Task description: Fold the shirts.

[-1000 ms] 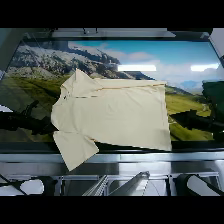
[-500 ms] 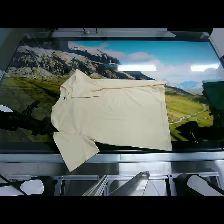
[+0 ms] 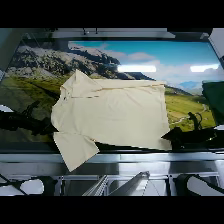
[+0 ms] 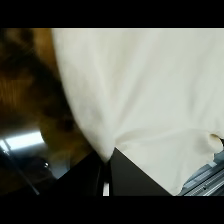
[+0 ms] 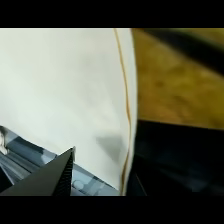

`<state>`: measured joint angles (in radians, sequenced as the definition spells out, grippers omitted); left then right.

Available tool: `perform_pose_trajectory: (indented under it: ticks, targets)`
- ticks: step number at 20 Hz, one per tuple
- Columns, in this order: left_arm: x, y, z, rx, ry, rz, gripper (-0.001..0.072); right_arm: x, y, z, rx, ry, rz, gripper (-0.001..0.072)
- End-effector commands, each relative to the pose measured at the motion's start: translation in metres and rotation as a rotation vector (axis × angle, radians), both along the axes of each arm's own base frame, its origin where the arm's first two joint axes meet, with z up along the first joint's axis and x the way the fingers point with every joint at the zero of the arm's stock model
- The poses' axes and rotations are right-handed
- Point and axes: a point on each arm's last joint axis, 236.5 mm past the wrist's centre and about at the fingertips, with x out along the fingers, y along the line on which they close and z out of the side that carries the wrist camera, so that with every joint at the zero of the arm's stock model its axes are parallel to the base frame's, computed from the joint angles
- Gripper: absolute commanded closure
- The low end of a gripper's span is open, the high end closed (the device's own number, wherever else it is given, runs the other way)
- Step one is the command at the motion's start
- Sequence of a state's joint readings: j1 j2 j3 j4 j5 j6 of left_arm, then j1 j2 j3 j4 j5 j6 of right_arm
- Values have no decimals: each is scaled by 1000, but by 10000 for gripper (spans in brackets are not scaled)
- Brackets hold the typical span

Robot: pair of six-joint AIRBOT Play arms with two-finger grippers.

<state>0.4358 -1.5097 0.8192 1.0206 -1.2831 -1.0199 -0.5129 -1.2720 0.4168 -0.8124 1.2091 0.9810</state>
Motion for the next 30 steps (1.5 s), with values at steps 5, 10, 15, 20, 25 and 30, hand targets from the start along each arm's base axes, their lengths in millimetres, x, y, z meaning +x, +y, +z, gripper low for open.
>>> perform_pose_trajectory:
  ticks: [5,10,15,20,25,30]
  targets:
    - [-2,-2,2,-12,9,-3,677,-8,3,-16,-44,29,64,491]
    - [15,-16,29,-114,-31,12,679,4,15,8,49,-12,72,696]
    - [71,-74,231,-609,-485,-53,686,92,26,179,204,-501,78,696]
    - [-8,-114,483,-890,-1192,-304,686,92,37,437,150,-1206,90,696]
    - [-167,-143,638,-923,-1845,-490,686,10,70,592,-40,-1731,33,694]
    - [-151,-142,665,-671,-1932,-274,684,4,52,620,-309,-1846,-122,697]
